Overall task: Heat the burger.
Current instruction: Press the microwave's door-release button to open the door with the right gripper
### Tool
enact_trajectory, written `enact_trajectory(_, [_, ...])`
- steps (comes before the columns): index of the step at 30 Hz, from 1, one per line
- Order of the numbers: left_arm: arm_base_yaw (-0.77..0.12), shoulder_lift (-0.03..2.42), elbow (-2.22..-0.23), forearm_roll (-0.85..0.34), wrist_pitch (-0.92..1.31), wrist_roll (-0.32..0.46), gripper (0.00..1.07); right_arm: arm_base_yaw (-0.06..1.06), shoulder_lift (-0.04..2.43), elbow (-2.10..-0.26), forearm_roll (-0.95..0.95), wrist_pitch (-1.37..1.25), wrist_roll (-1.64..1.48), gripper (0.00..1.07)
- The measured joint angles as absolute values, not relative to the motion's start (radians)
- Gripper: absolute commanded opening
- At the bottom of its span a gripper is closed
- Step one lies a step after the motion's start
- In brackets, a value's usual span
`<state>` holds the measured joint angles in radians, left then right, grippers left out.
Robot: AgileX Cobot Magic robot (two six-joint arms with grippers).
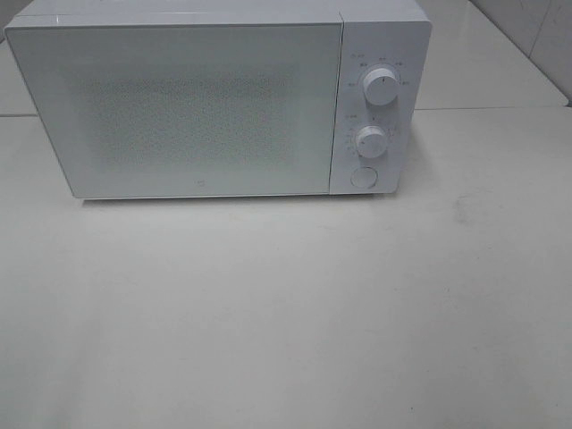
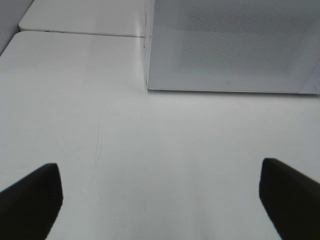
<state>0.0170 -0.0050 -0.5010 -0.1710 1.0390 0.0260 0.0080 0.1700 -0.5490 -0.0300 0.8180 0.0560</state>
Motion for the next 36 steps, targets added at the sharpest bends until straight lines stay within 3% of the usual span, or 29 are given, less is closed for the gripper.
enact_trajectory(36, [0.017,-0.005,-0.501,-0.171,1.039,0.026,1.01,0.008,0.852,-0.549,-0.030,0.209,0.056,0.75])
